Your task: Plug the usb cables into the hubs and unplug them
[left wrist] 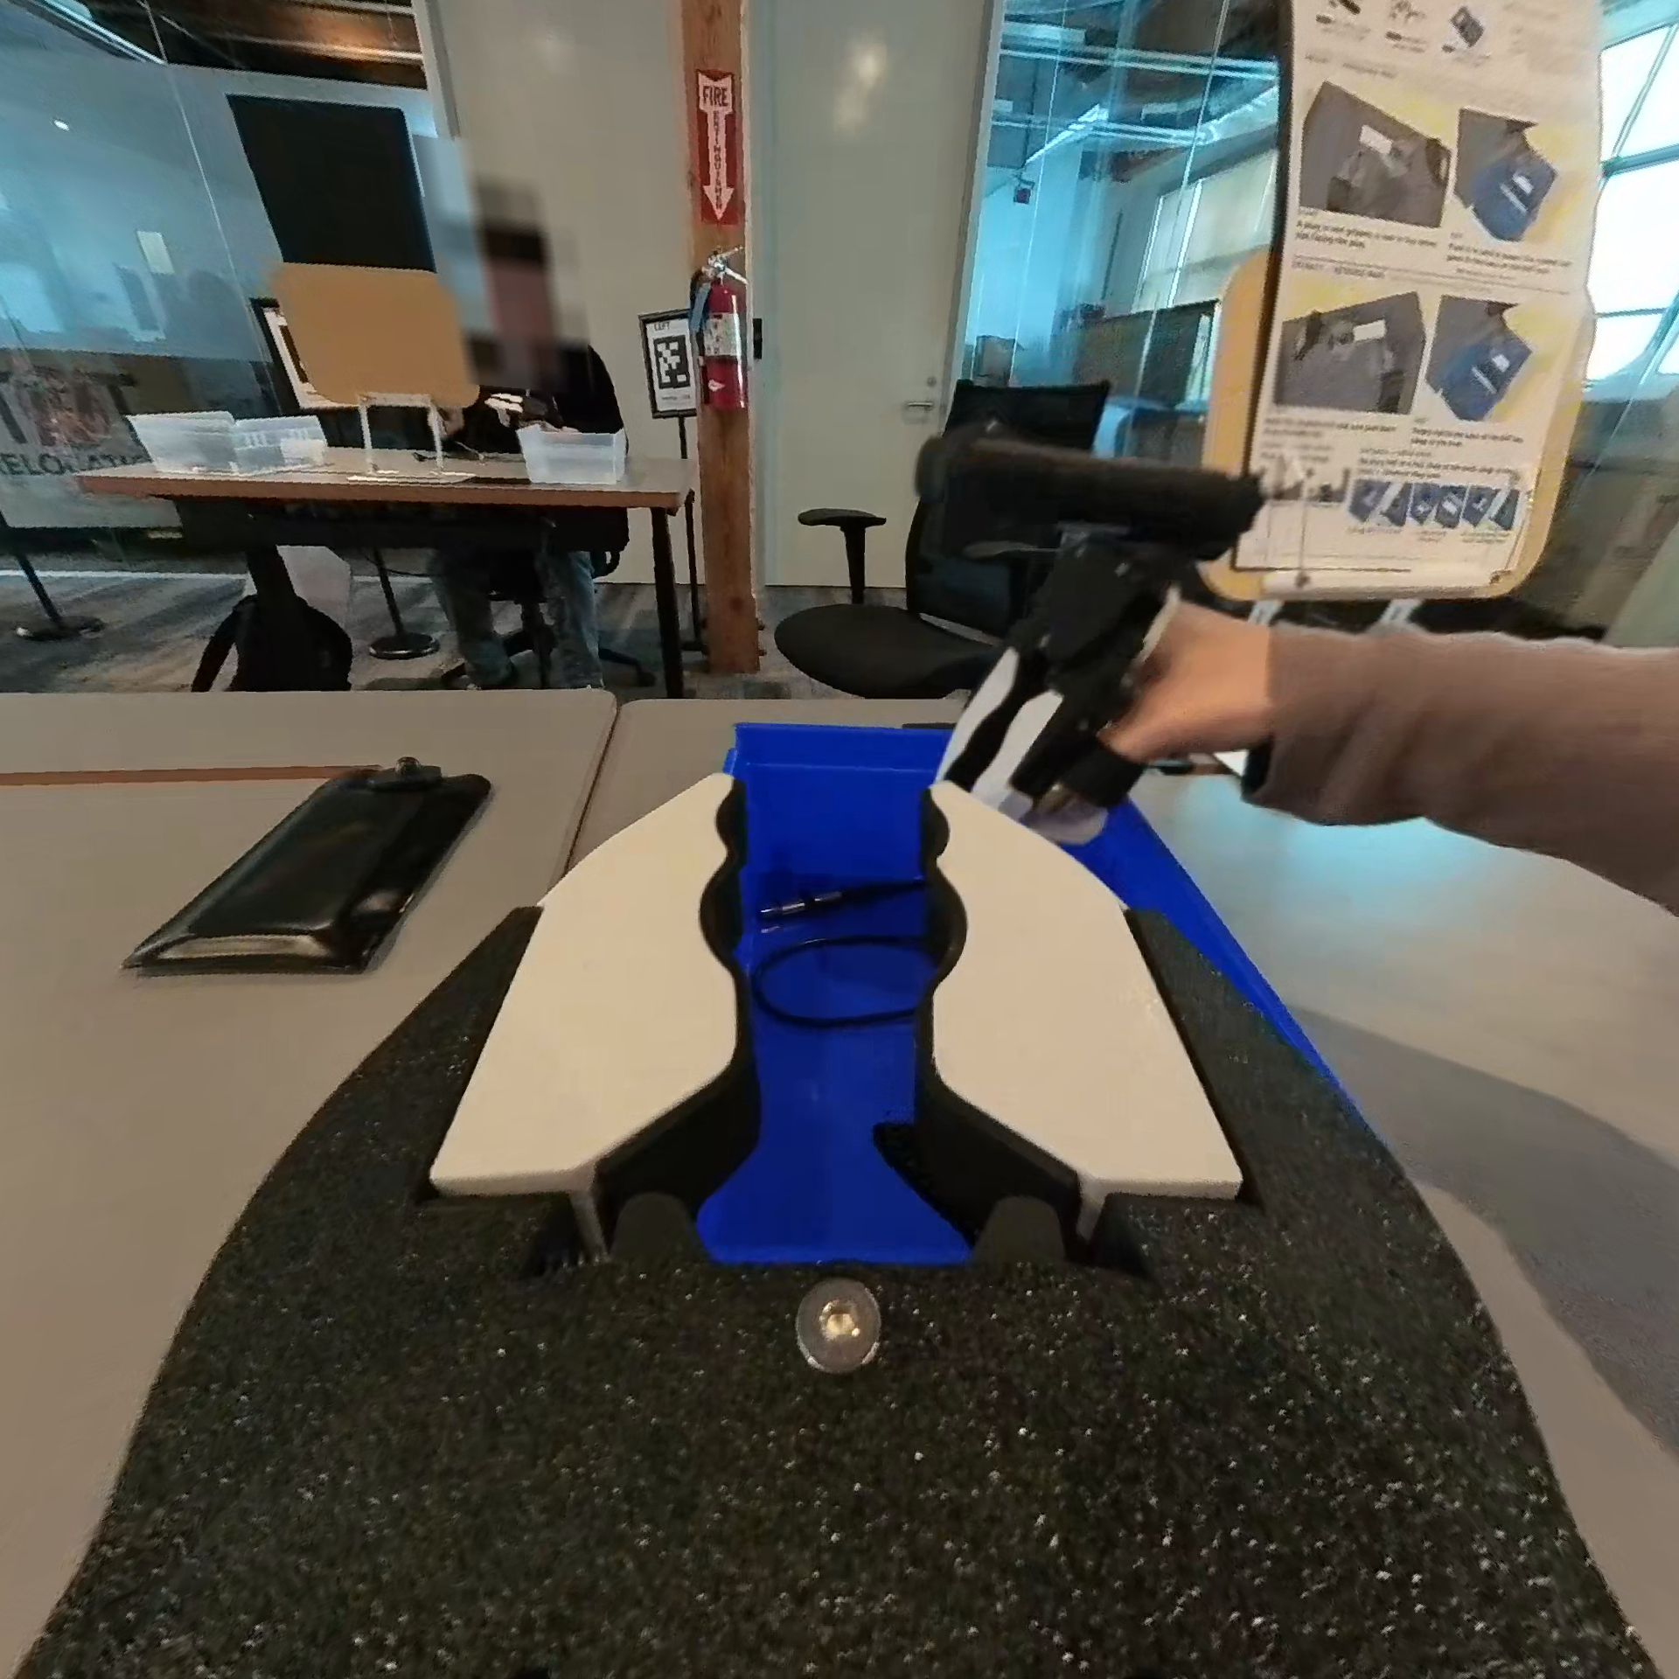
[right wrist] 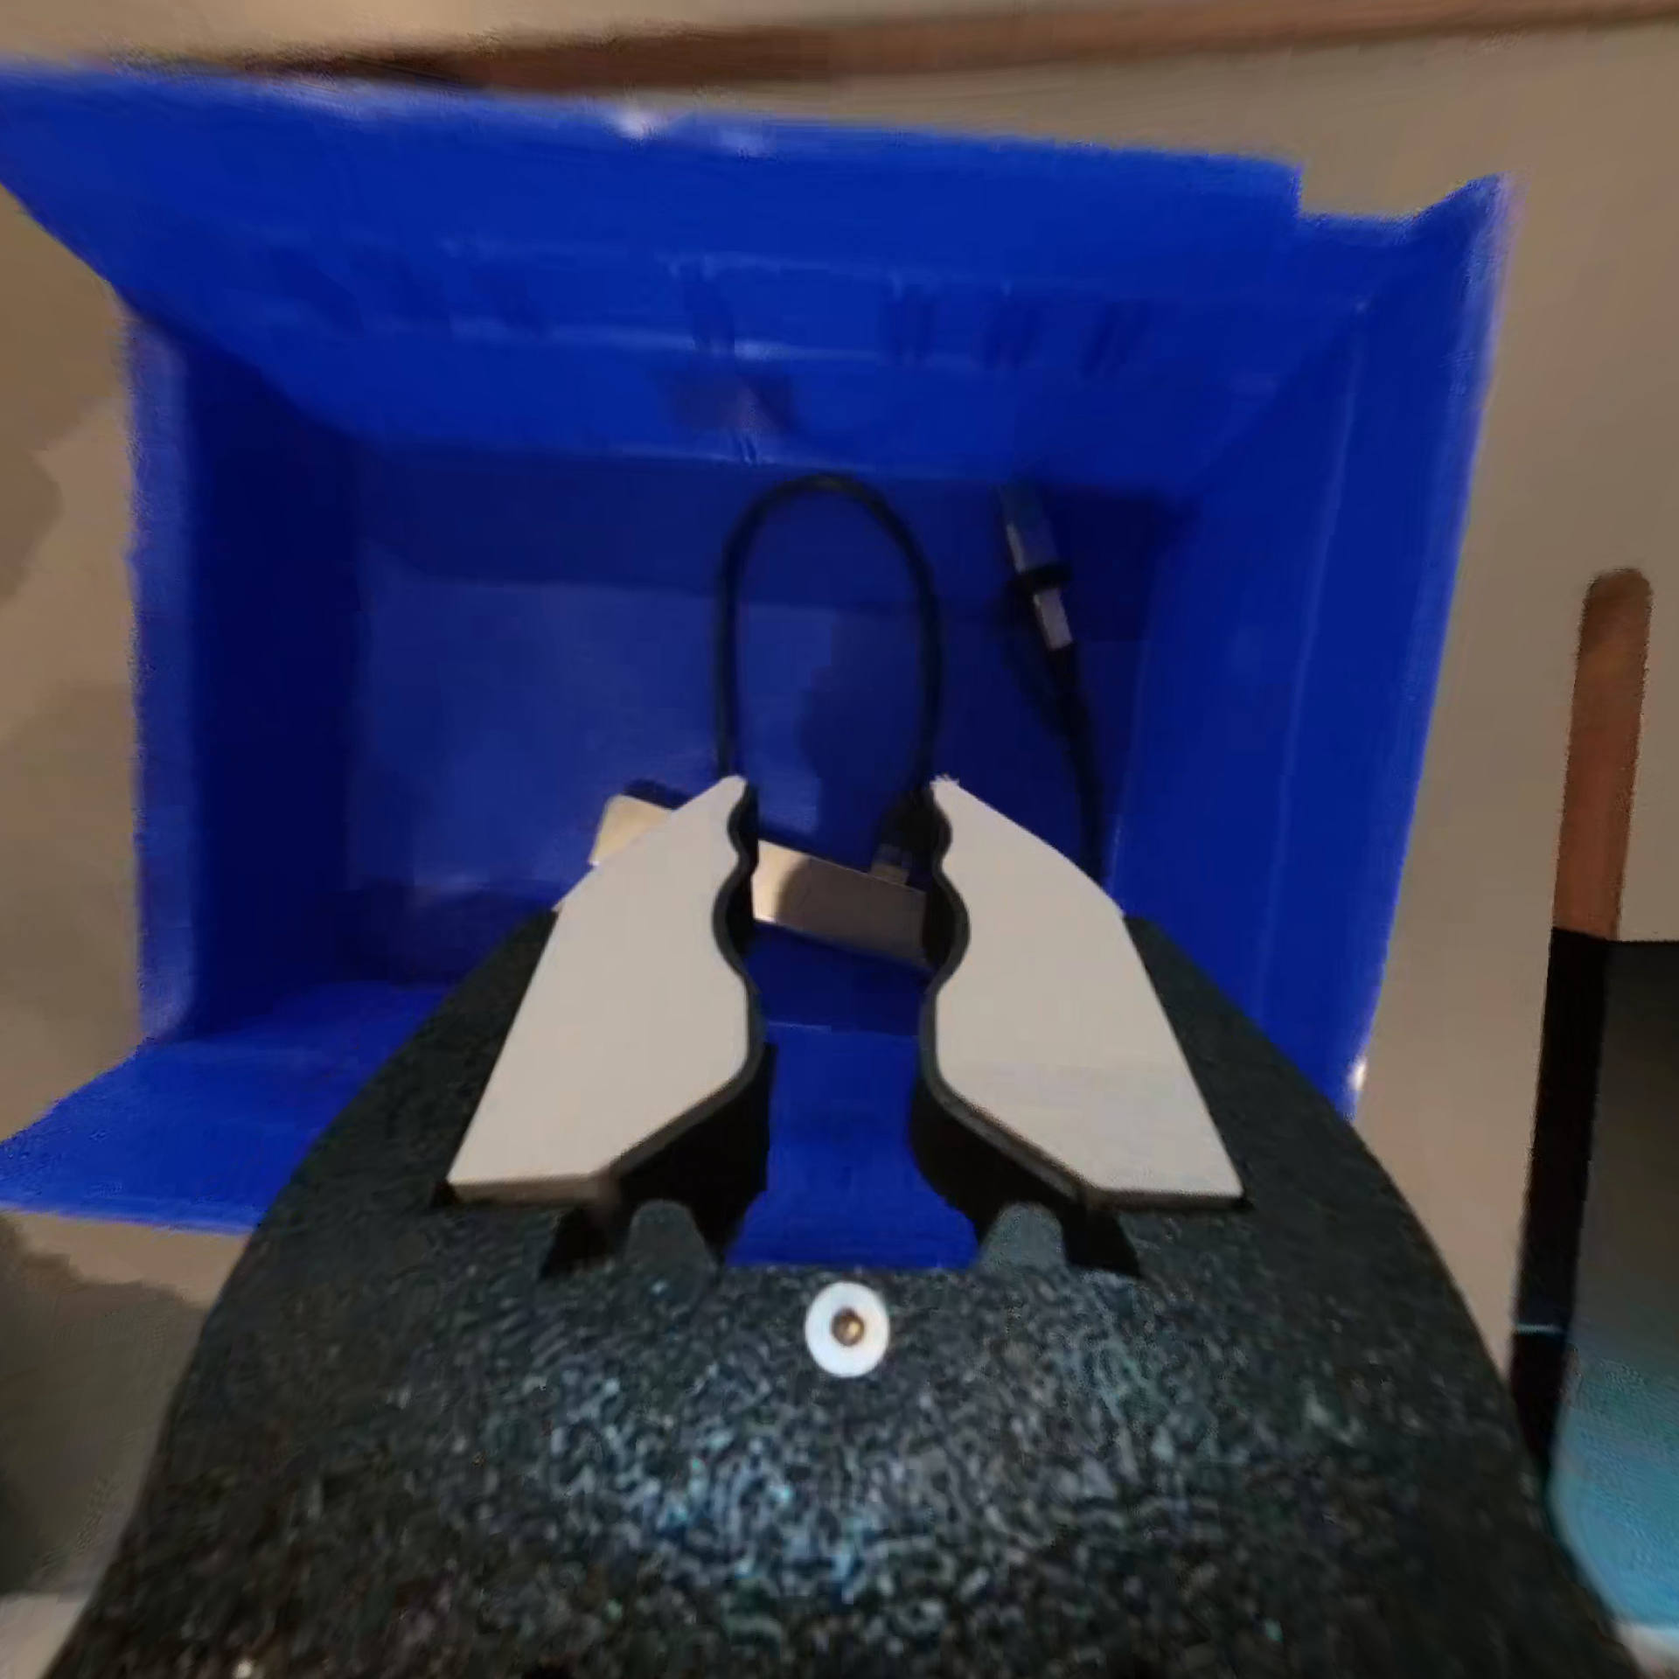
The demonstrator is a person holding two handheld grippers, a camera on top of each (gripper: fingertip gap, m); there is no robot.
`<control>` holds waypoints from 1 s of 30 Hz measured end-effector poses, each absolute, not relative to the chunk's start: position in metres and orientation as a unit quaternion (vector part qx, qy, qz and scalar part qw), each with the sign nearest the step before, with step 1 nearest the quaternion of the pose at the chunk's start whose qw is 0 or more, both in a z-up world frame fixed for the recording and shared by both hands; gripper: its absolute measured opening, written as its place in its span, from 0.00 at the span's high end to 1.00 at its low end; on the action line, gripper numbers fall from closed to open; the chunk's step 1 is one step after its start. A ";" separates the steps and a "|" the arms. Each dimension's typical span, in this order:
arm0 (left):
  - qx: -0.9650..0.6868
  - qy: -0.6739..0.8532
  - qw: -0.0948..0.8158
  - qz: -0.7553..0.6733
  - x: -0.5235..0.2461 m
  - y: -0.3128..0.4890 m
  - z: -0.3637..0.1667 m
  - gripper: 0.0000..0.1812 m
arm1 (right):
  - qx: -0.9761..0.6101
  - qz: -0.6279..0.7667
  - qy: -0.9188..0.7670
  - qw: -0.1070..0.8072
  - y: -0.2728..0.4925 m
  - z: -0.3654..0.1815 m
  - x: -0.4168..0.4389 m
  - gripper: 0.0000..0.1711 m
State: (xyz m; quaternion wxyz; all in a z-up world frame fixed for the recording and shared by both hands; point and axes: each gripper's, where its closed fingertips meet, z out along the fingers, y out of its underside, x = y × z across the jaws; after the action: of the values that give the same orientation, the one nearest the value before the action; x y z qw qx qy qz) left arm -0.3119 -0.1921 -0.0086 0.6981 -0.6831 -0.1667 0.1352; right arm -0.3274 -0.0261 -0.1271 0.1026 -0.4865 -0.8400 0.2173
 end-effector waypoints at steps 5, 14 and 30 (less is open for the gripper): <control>-0.680 -0.178 0.701 0.119 -0.315 -0.196 -0.010 0.80 | -0.344 0.169 -0.923 -0.039 -0.053 -0.161 -0.298 0.79; -0.664 -0.192 0.717 0.093 -0.317 -0.202 -0.007 0.80 | -0.106 0.056 -0.991 -0.051 -0.070 -0.192 -0.269 0.76; -0.637 -0.201 0.744 0.016 -0.316 -0.204 -0.004 0.80 | -0.037 -0.040 -0.998 0.008 -0.062 -0.210 -0.284 0.82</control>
State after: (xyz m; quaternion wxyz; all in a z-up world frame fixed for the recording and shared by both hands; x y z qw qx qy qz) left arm -0.3162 -0.2035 -0.0039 0.7440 -0.6369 -0.2014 0.0165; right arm -0.2844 -0.0624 -0.2101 0.0079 -0.0366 -0.9985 -0.0401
